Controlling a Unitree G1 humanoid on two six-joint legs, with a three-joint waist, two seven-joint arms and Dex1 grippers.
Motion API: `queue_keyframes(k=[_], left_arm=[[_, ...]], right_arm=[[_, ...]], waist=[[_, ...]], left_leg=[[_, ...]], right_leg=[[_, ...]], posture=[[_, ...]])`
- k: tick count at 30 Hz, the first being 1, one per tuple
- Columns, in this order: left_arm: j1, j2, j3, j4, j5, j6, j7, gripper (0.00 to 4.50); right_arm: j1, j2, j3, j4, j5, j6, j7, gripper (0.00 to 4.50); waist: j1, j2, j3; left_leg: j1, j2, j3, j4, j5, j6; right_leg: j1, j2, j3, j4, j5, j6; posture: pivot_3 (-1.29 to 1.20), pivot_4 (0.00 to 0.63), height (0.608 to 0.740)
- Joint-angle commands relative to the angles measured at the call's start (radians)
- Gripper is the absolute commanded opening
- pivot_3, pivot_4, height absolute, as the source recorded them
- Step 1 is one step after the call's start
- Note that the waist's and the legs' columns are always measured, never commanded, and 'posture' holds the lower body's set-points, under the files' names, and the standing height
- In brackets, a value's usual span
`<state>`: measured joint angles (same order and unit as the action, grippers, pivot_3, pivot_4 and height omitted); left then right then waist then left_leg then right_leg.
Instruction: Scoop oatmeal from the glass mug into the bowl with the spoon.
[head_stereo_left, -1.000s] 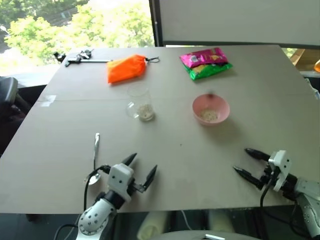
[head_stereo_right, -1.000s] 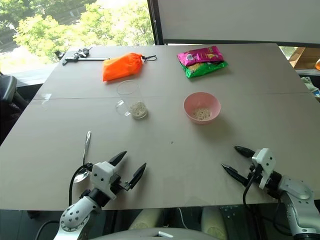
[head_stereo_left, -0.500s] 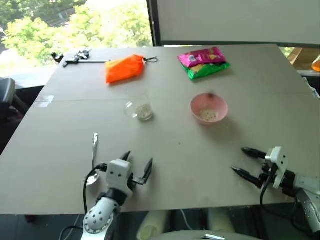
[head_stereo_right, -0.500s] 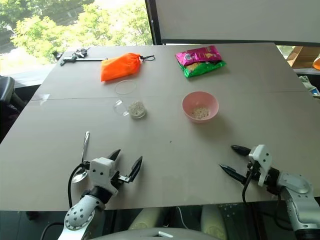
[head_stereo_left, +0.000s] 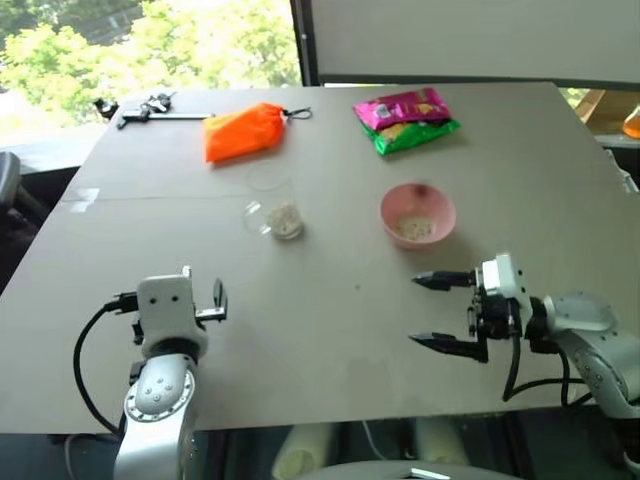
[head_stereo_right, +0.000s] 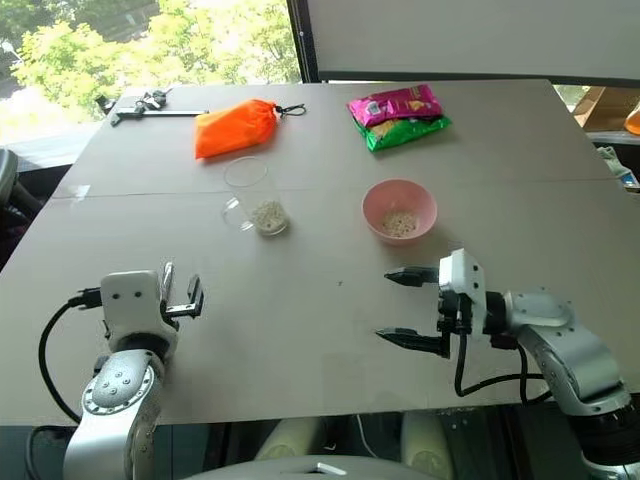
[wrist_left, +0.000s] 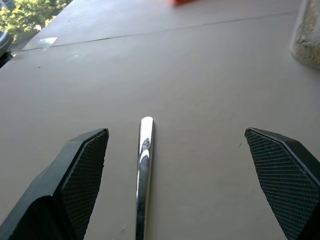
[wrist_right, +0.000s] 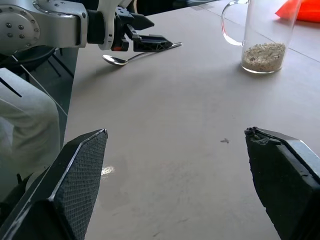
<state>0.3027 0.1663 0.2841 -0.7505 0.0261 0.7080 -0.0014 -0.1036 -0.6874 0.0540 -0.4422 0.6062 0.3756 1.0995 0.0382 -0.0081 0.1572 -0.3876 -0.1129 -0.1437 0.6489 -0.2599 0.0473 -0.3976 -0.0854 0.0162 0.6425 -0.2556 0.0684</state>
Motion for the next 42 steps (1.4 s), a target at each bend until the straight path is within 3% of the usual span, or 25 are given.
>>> queue_keyframes(k=[1,8,16,19,25,27,34,38,42], left_arm=[[0.054,0.022,0.098,-0.021,-0.017,0.034,-0.033,4.50],[0.099,0.036,0.095,0.039,-0.066,0.062,-0.118,4.50],[0.031,0.025,0.151,0.181,-0.195,0.040,-0.205,4.50],[0.047,-0.022,0.165,0.183,-0.270,0.092,-0.217,3.70],[0.086,-0.061,0.148,0.168,-0.306,0.139,-0.185,0.90],[0.091,-0.061,0.142,0.168,-0.314,0.139,-0.175,0.17],[0.075,-0.061,0.150,0.201,-0.331,0.031,-0.158,0.04],[0.072,-0.073,0.145,0.178,-0.407,-0.092,-0.243,0.04],[0.120,-0.021,0.046,0.091,-0.520,-0.151,-0.428,0.04]], right_arm=[[-0.050,0.000,0.006,-0.063,0.041,0.030,0.004,4.44],[-0.086,0.008,0.017,-0.084,0.050,0.058,-0.012,4.44],[-0.090,0.010,0.016,-0.070,0.038,0.038,-0.004,4.44],[-0.093,0.010,0.011,-0.052,0.032,0.020,0.008,4.50],[-0.090,0.006,0.012,-0.055,0.024,0.003,0.018,4.50],[-0.093,0.005,0.012,-0.061,0.026,0.005,0.017,4.50],[-0.150,0.014,0.024,-0.039,0.023,0.017,0.007,4.50],[-0.173,0.036,0.023,-0.020,0.024,0.027,-0.022,4.50],[-0.198,0.095,0.018,-0.011,0.030,0.071,-0.114,4.50]], waist=[[0.003,0.000,0.000],[0.012,-0.001,0.001],[0.032,0.007,-0.003],[0.032,0.009,-0.005],[0.029,0.019,-0.010],[0.028,0.025,-0.015],[0.000,0.036,-0.021],[0.005,0.035,-0.021],[0.003,0.027,-0.016]], left_leg=[[0.000,0.000,0.000,0.000,0.000,0.000],[-0.001,0.000,-0.001,0.002,-0.003,-0.003],[0.001,0.000,-0.001,0.002,-0.003,-0.003],[0.001,0.000,0.000,0.002,-0.003,-0.003],[0.003,0.000,0.002,0.002,-0.004,-0.002],[0.003,-0.001,0.002,0.002,-0.004,-0.002],[0.009,0.002,0.006,-0.001,-0.005,0.000],[0.008,0.002,0.004,0.000,-0.005,0.000],[0.006,0.002,0.003,0.000,-0.005,0.000]], right_leg=[[0.000,0.000,0.000,0.000,0.000,0.000],[0.000,-0.001,0.000,0.000,0.000,0.000],[0.001,-0.001,-0.001,0.001,0.000,0.000],[0.001,-0.002,0.000,0.001,0.000,0.000],[0.002,-0.002,0.001,0.001,0.000,0.000],[0.003,-0.002,0.002,0.001,0.000,0.000],[0.005,0.000,0.006,0.003,0.000,0.000],[0.005,0.000,0.005,0.003,0.000,0.000],[0.004,0.000,0.006,0.002,0.000,0.000]], posture=[[0.00,0.150,0.740],[0.00,0.150,0.740],[0.00,0.150,0.740],[0.00,0.150,0.740],[0.00,0.150,0.740],[0.00,0.150,0.740],[0.00,0.150,0.740],[0.00,0.150,0.740],[0.00,0.150,0.740]])
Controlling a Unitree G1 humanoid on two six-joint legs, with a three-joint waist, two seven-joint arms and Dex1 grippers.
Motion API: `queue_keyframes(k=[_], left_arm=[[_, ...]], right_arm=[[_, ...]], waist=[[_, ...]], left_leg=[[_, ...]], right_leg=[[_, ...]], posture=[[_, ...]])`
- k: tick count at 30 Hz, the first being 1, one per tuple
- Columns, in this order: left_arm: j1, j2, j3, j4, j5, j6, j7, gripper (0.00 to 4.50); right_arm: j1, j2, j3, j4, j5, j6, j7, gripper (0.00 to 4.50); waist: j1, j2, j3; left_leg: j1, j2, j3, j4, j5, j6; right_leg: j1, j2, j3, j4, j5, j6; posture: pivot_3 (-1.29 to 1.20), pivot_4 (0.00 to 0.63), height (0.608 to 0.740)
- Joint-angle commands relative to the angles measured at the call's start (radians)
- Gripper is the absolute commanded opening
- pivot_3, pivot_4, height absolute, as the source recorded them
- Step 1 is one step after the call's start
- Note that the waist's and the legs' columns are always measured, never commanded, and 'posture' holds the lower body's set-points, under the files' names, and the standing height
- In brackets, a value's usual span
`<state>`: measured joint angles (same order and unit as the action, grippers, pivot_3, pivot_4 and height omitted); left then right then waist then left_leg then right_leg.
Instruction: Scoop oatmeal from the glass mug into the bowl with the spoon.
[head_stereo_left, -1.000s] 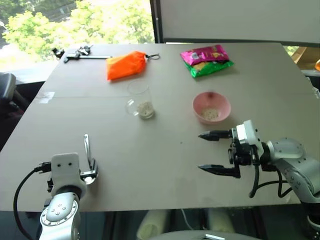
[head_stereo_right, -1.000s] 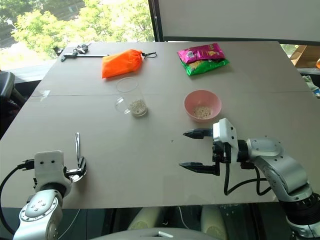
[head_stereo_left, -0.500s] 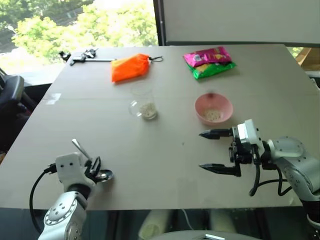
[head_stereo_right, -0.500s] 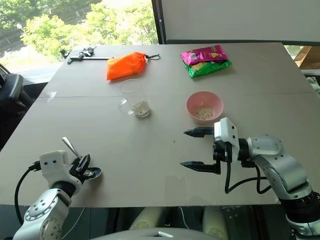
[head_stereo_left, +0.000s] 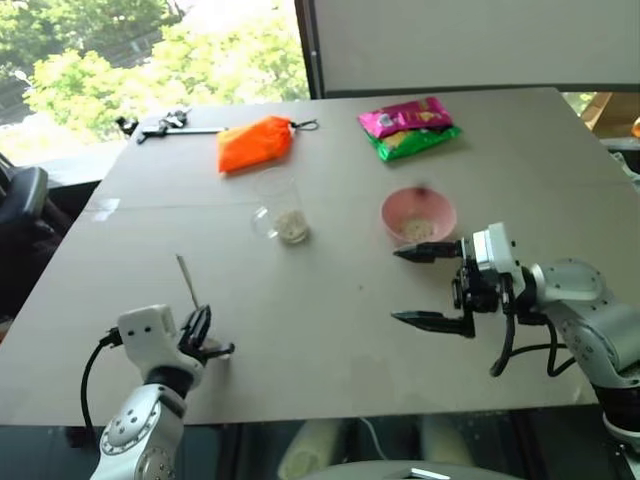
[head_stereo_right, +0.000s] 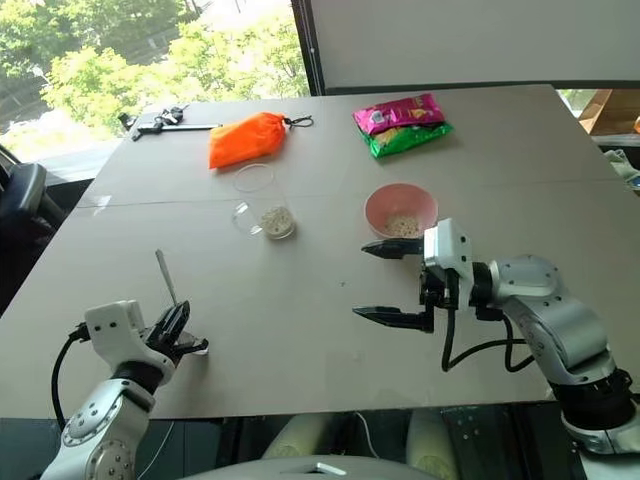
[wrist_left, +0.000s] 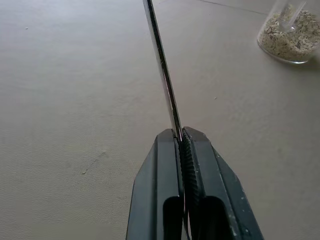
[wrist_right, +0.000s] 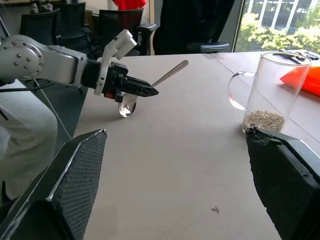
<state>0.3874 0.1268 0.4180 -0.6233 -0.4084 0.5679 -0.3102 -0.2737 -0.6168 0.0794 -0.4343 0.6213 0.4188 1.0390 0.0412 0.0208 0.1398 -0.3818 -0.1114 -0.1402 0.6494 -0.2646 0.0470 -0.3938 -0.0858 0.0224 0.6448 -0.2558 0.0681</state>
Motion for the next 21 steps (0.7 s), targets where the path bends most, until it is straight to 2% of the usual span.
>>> queue_keyframes(k=[1,5,9,12,16,21], left_arm=[[0.043,0.032,-0.101,-0.051,-0.124,-0.010,-0.157,0.04],[0.045,0.101,-0.149,-0.084,-0.263,0.013,-0.281,0.04],[-0.009,0.183,-0.214,-0.057,-0.361,0.047,-0.386,0.04],[-0.094,0.199,-0.222,-0.005,-0.472,0.077,-0.422,0.04],[-0.168,0.258,-0.248,0.074,-0.575,0.138,-0.525,0.04],[-0.257,0.313,-0.298,0.141,-0.650,0.207,-0.608,0.04]], right_arm=[[-0.030,0.034,-0.007,-0.023,0.023,0.048,-0.073,4.50],[-0.041,0.106,-0.026,-0.050,0.140,0.214,-0.217,4.50],[-0.063,0.173,-0.050,-0.034,0.281,0.378,-0.345,4.50],[-0.069,0.214,-0.073,-0.004,0.385,0.495,-0.445,4.50],[-0.084,0.247,-0.083,0.027,0.466,0.583,-0.510,4.50],[-0.105,0.284,-0.076,0.037,0.487,0.601,-0.556,4.50]], waist=[[0.001,-0.005,0.003],[-0.001,-0.016,0.010],[-0.007,-0.017,0.011],[-0.008,-0.017,0.011],[-0.016,-0.017,0.011],[-0.031,-0.017,0.011]], left_leg=[[-0.001,-0.001,0.000,0.000,0.000,0.000],[-0.005,-0.002,0.000,0.001,0.001,-0.002],[-0.012,-0.001,-0.002,0.000,0.005,0.001],[-0.015,-0.001,-0.002,0.000,0.005,0.000],[-0.015,-0.001,-0.002,0.000,0.006,0.000],[-0.015,-0.002,-0.001,0.000,0.006,0.000]], right_leg=[[-0.001,0.000,0.000,0.000,0.000,0.000],[-0.004,-0.001,0.000,-0.002,0.000,0.000],[-0.012,0.000,0.000,0.000,0.001,-0.001],[-0.016,0.000,0.001,0.002,0.001,-0.001],[-0.016,0.000,0.000,0.003,0.001,-0.001],[-0.017,0.000,0.000,0.004,0.001,-0.001]], posture=[[0.00,0.150,0.740],[0.00,0.150,0.740],[0.00,0.150,0.740],[0.00,0.150,0.740],[0.00,0.150,0.740],[0.00,0.150,0.740]])
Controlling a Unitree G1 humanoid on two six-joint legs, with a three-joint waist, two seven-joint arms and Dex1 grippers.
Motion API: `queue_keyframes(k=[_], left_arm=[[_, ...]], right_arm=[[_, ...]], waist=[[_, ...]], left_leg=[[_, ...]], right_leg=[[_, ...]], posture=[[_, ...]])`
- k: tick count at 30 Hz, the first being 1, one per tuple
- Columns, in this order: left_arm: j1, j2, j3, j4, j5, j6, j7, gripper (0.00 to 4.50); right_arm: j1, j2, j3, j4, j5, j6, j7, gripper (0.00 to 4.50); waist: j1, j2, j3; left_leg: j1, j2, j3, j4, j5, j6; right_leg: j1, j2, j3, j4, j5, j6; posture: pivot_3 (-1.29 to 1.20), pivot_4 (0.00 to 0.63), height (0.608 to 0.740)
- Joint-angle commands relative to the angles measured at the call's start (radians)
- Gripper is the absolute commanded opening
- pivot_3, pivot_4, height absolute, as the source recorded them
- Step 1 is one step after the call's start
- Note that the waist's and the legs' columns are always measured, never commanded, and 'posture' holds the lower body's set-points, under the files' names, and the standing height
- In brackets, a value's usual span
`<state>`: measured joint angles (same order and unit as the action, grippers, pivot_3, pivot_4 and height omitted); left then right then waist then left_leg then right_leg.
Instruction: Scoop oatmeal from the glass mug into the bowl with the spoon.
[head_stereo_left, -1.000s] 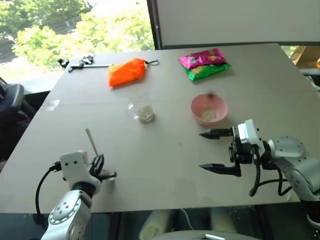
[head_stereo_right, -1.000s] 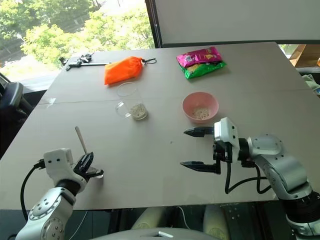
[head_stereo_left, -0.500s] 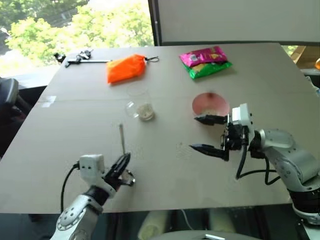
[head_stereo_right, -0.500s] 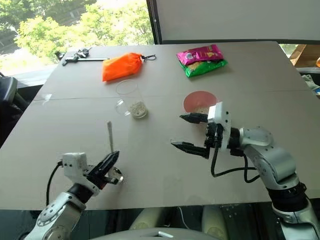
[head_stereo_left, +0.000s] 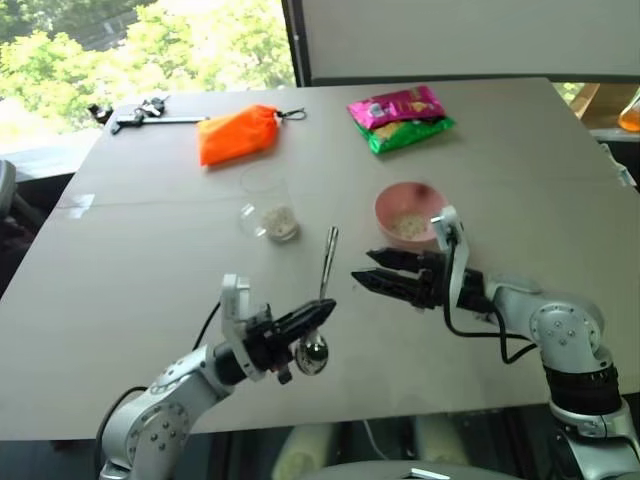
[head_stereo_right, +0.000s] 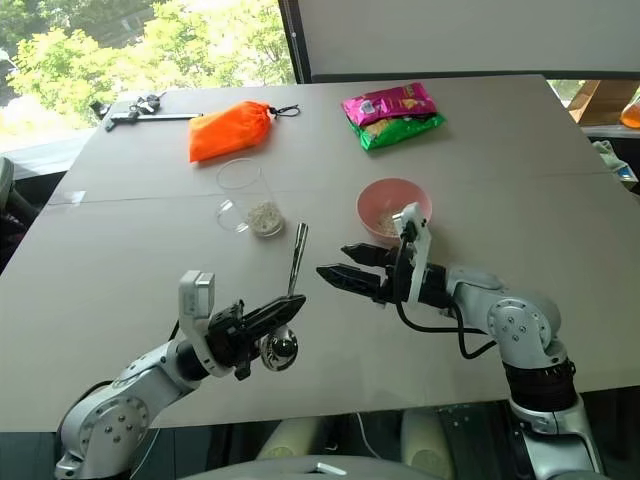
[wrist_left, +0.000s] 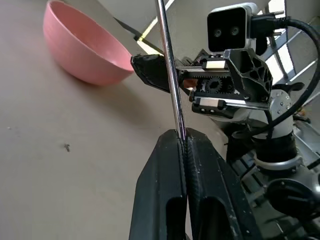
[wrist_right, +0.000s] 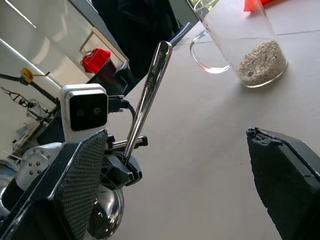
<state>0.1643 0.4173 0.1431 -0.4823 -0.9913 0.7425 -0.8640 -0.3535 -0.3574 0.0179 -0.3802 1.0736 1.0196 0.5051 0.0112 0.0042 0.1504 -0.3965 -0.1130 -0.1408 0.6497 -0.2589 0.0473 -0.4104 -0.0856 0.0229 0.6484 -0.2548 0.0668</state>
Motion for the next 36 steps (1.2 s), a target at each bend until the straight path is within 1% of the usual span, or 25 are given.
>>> queue_keyframes(k=[1,7,10,11,12,13,14,15,16,18,19,20,25,29,32,33,36], left_arm=[[-0.051,0.031,-0.036,0.010,-0.080,0.049,-0.067,0.04],[-0.119,0.057,-0.093,0.060,-0.094,0.088,-0.124,0.04],[-0.138,0.059,-0.097,0.076,-0.106,0.099,-0.132,0.04],[-0.142,0.060,-0.095,0.081,-0.109,0.101,-0.133,0.00],[-0.145,0.061,-0.093,0.085,-0.111,0.103,-0.135,0.00],[-0.147,0.063,-0.092,0.089,-0.111,0.105,-0.137,0.00],[-0.148,0.065,-0.092,0.092,-0.112,0.108,-0.139,0.00],[-0.148,0.068,-0.094,0.094,-0.113,0.110,-0.141,0.00],[-0.149,0.071,-0.095,0.096,-0.115,0.111,-0.143,0.00],[-0.149,0.075,-0.095,0.098,-0.116,0.111,-0.146,0.00],[-0.150,0.078,-0.092,0.101,-0.118,0.114,-0.148,0.00],[-0.149,0.080,-0.091,0.104,-0.118,0.114,-0.151,0.00],[-0.149,0.099,-0.089,0.114,-0.118,0.117,-0.174,0.00],[-0.154,0.114,-0.092,0.122,-0.102,0.117,-0.184,0.00],[-0.149,0.116,-0.095,0.126,-0.054,0.084,-0.174,0.00],[-0.148,0.114,-0.089,0.133,-0.059,0.088,-0.167,0.70],[-0.138,0.120,-0.071,0.122,-0.036,0.062,-0.153,1.76]], right_arm=[[-0.029,0.037,-0.014,-0.017,0.035,-0.005,-0.026,4.50],[-0.049,0.070,0.000,-0.022,0.057,0.005,-0.024,4.50],[-0.050,0.072,-0.015,-0.026,0.093,0.008,-0.018,4.50],[-0.048,0.065,-0.021,-0.030,0.112,0.014,-0.010,3.96],[-0.046,0.058,-0.024,-0.034,0.128,0.019,-0.003,3.71],[-0.044,0.051,-0.025,-0.036,0.143,0.024,0.004,3.34],[-0.042,0.047,-0.025,-0.036,0.153,0.027,0.009,2.76],[-0.041,0.043,-0.025,-0.036,0.162,0.028,0.013,2.26],[-0.041,0.041,-0.024,-0.035,0.168,0.028,0.014,1.87],[-0.036,0.031,-0.026,-0.035,0.186,0.031,0.022,0.81],[-0.031,0.022,-0.025,-0.036,0.188,0.033,0.033,0.38],[-0.028,0.015,-0.023,-0.037,0.188,0.032,0.041,0.09],[-0.028,-0.003,-0.019,-0.032,0.203,0.025,0.060,0.09],[-0.032,-0.011,-0.008,-0.026,0.184,0.015,0.067,0.09],[-0.037,-0.008,0.002,-0.024,0.162,0.003,0.059,0.09],[-0.038,-0.006,0.006,-0.024,0.152,-0.002,0.055,0.00],[-0.038,0.001,0.008,-0.029,0.137,-0.007,0.043,0.00]], waist=[[-0.002,0.000,0.000],[-0.007,0.000,0.000],[-0.010,0.000,0.000],[-0.011,0.000,0.000],[-0.012,0.000,0.000],[-0.013,0.000,0.000],[-0.015,0.000,0.000],[-0.017,0.000,0.000],[-0.019,0.000,0.000],[-0.022,0.000,0.000],[-0.022,0.000,0.000],[-0.022,0.000,0.000],[-0.023,0.000,0.000],[-0.023,0.000,0.000],[-0.023,0.000,0.000],[-0.023,0.000,0.000],[-0.022,0.000,0.000]], left_leg=[[0.000,0.000,0.001,0.000,0.000,0.000],[0.001,0.000,0.003,0.001,0.000,0.000],[0.001,0.000,0.003,0.002,0.000,0.000],[0.001,0.000,0.003,0.002,0.000,0.000],[0.001,0.000,0.003,0.002,0.000,0.000],[0.001,0.000,0.003,0.002,0.000,0.000],[0.001,0.000,0.003,0.002,0.000,0.000],[0.001,0.000,0.003,0.002,0.000,0.000],[0.001,0.000,0.003,0.002,0.000,0.000],[0.001,0.000,0.003,0.002,0.000,0.000],[0.001,0.000,0.004,0.002,0.000,0.000],[0.001,0.000,0.004,0.002,0.000,0.000],[0.001,0.000,0.004,0.002,0.000,0.000],[0.001,0.000,0.004,0.002,0.000,0.000],[0.001,0.000,0.004,0.002,0.000,0.000],[0.001,0.000,0.004,0.002,0.000,0.000],[0.001,0.000,0.005,0.002,0.000,0.000]], right_leg=[[-0.001,0.000,0.000,0.002,0.000,0.000],[-0.003,0.000,0.003,0.008,0.000,0.000],[-0.004,0.000,0.003,0.009,0.000,0.000],[-0.004,0.000,0.004,0.009,0.000,0.000],[-0.004,0.000,0.004,0.009,0.000,0.000],[-0.004,0.000,0.005,0.009,0.000,0.000],[-0.004,0.000,0.005,0.009,0.000,0.000],[-0.004,0.000,0.005,0.009,0.000,0.000],[-0.004,0.000,0.005,0.009,0.000,0.000],[-0.004,0.000,0.006,0.009,0.000,0.000],[-0.004,0.000,0.006,0.009,0.000,0.000],[-0.004,0.000,0.006,0.009,0.000,0.000],[-0.004,0.000,0.007,0.009,0.000,0.000],[-0.004,0.000,0.007,0.009,0.000,0.000],[-0.004,0.000,0.007,0.009,0.000,0.000],[-0.004,0.000,0.007,0.009,0.000,0.000],[-0.004,0.000,0.007,0.010,0.000,0.000]], posture=[[0.00,0.150,0.740],[0.00,0.150,0.740],[0.00,0.150,0.740],[0.00,0.150,0.740],[0.00,0.150,0.740],[0.00,0.150,0.740],[0.00,0.150,0.740],[0.00,0.150,0.740],[0.00,0.150,0.740],[0.00,0.150,0.740],[0.00,0.150,0.740],[0.00,0.150,0.740],[0.00,0.150,0.740],[0.00,0.150,0.740],[0.00,0.150,0.740],[0.00,0.150,0.740],[0.00,0.150,0.740]])
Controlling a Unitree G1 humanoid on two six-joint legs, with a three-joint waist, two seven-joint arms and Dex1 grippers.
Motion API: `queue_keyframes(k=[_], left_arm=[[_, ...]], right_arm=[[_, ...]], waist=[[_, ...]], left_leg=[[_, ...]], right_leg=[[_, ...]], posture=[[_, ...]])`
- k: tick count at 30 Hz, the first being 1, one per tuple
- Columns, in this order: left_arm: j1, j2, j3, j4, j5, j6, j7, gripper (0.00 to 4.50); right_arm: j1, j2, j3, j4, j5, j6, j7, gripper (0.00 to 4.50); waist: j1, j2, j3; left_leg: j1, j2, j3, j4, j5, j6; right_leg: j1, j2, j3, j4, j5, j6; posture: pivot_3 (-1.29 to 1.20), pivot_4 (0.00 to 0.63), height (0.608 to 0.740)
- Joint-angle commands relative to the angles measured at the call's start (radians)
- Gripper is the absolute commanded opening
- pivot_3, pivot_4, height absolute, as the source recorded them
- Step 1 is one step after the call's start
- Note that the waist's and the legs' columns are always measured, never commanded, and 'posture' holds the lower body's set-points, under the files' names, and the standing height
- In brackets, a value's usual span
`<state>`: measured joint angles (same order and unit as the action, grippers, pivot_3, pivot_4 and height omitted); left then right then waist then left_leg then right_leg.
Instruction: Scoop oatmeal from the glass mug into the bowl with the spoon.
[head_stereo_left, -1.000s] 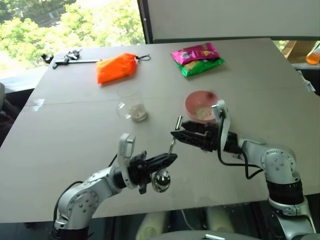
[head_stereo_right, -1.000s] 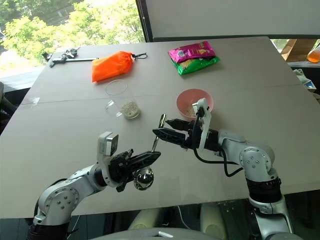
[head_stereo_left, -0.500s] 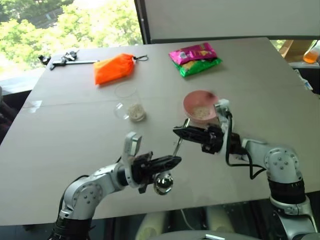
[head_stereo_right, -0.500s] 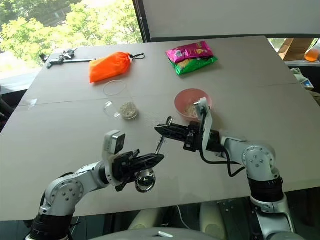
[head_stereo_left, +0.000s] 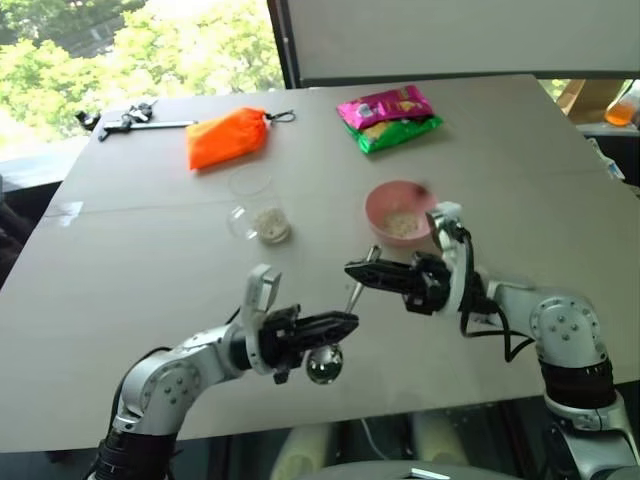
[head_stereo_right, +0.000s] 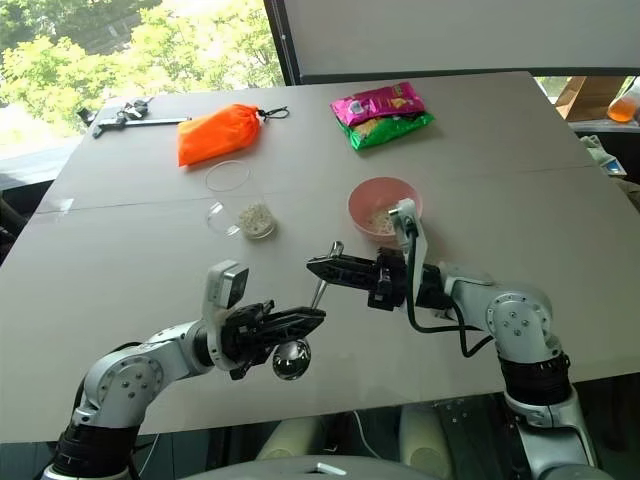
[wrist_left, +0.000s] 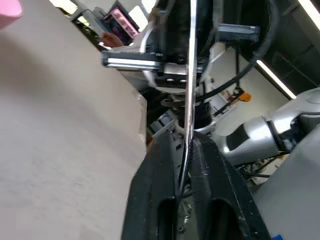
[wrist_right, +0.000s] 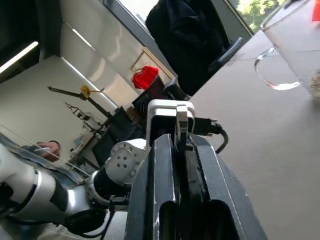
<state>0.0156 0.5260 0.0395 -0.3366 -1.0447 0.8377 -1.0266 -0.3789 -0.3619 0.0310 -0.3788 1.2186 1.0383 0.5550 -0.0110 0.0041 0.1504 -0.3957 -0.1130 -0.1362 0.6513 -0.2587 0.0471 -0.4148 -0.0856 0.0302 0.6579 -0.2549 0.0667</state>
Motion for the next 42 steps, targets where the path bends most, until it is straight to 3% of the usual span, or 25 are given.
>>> queue_keyframes(k=[1,3,10,14,19,25,32,42], left_arm=[[0.023,0.014,0.048,-0.035,0.020,-0.043,0.022,2.20],[0.057,0.029,0.076,-0.072,0.037,-0.071,0.028,3.11],[0.216,0.074,0.235,-0.260,0.100,-0.162,0.152,3.11],[0.250,0.014,0.315,-0.308,0.158,-0.229,0.325,3.11],[0.194,-0.105,0.315,-0.250,0.554,-0.488,0.605,3.11],[0.088,-0.150,0.239,-0.078,0.844,-0.651,0.776,3.11],[-0.013,-0.202,0.177,0.070,0.958,-0.791,0.838,3.11],[-0.124,-0.223,0.178,0.261,1.008,-0.891,0.906,3.11]], right_arm=[[-0.011,0.009,-0.007,-0.033,-0.016,-0.032,-0.013,0.00],[-0.012,0.017,-0.014,-0.033,-0.036,-0.047,-0.033,0.00],[-0.063,0.051,-0.056,-0.013,-0.067,-0.084,-0.117,0.00],[-0.075,0.039,-0.087,0.000,-0.050,-0.072,-0.130,0.00],[-0.091,0.019,-0.108,0.038,-0.064,-0.078,-0.122,0.00],[-0.169,0.004,-0.143,0.067,-0.049,-0.079,-0.117,0.00],[-0.241,-0.024,-0.185,0.044,-0.013,-0.064,-0.156,0.00],[-0.215,-0.053,-0.199,0.001,0.014,-0.065,-0.197,0.00]], waist=[[0.000,0.000,0.000],[-0.001,0.000,0.000],[0.000,0.000,0.000],[0.003,0.000,0.000],[0.009,-0.001,0.000],[0.010,-0.001,0.000],[0.017,-0.002,-0.001],[0.018,-0.002,-0.001]], left_leg=[[0.000,0.000,0.000,0.000,0.000,0.000],[0.000,0.000,0.000,0.000,0.000,0.000],[0.000,0.000,0.001,0.000,0.000,0.000],[0.000,0.000,0.001,0.000,0.000,0.000],[0.000,0.000,0.002,0.000,0.000,0.000],[0.000,0.000,0.003,0.000,0.000,0.000],[0.000,0.000,0.003,0.000,0.000,0.000],[0.000,0.000,0.003,0.001,0.000,0.000]], right_leg=[[0.000,0.000,0.000,0.000,0.000,0.000],[0.000,0.000,0.000,0.000,0.000,0.000],[-0.001,0.000,0.002,0.000,0.000,0.000],[0.000,0.000,0.001,0.000,0.000,0.000],[0.000,0.000,0.001,0.000,0.000,0.000],[0.000,0.000,0.002,0.000,0.000,0.000],[-0.001,0.000,-0.001,0.000,0.000,0.000],[-0.001,0.000,-0.002,0.002,0.000,0.000]], posture=[[0.00,0.150,0.740],[0.00,0.150,0.740],[0.00,0.150,0.740],[0.00,0.150,0.740],[0.00,0.150,0.740],[0.00,0.150,0.740],[0.00,0.150,0.740],[0.00,0.150,0.740]])
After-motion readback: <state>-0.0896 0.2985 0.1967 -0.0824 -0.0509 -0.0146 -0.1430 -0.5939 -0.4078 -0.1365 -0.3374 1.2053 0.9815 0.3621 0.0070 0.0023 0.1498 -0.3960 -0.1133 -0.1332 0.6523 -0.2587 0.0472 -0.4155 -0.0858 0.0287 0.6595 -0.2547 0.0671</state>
